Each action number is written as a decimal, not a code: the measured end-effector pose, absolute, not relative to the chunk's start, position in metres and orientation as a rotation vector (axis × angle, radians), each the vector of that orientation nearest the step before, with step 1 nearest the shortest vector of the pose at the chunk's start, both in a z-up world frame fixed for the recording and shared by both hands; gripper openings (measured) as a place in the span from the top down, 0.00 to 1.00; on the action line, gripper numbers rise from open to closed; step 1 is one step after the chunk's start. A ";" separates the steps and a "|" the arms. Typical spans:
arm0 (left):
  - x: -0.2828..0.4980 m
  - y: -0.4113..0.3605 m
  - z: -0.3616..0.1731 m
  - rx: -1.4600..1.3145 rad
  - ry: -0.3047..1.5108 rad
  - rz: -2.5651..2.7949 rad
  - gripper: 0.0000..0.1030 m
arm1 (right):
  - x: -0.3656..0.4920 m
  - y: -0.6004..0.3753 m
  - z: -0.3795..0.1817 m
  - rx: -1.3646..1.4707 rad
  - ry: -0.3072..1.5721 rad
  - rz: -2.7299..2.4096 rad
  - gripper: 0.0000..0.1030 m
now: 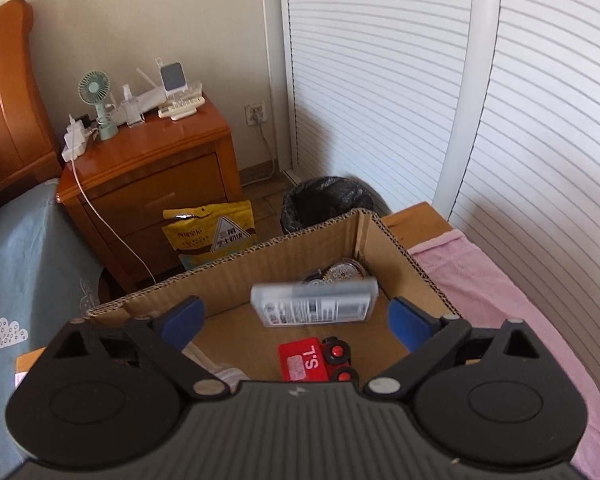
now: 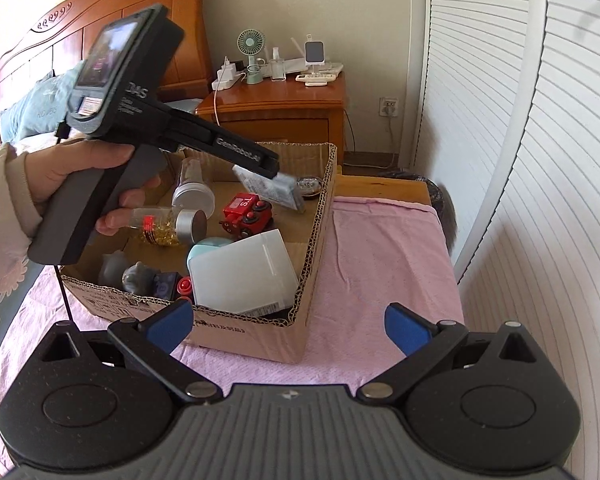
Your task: Organize rigid objects
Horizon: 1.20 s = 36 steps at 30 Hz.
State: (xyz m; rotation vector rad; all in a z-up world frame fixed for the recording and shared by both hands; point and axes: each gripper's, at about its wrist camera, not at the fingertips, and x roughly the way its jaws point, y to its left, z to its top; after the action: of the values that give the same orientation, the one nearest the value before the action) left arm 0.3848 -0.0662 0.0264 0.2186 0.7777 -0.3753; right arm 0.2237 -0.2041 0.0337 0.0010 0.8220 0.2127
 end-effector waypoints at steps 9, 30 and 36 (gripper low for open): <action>0.310 -0.032 0.065 0.227 0.642 -0.311 0.01 | 0.206 -0.200 0.041 0.024 0.820 0.170 0.00; 0.143 0.005 0.061 0.110 0.741 -0.112 0.01 | 0.147 -0.171 0.047 0.003 0.836 0.014 0.00; 0.138 0.010 0.058 0.059 0.769 -0.110 0.01 | 0.142 -0.168 0.046 0.009 0.841 0.012 0.00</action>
State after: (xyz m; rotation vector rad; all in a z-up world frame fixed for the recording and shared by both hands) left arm 0.1376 0.0105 0.0584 0.0589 0.7690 -0.1100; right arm 0.1418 -0.1678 0.0465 0.0085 0.8409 0.0117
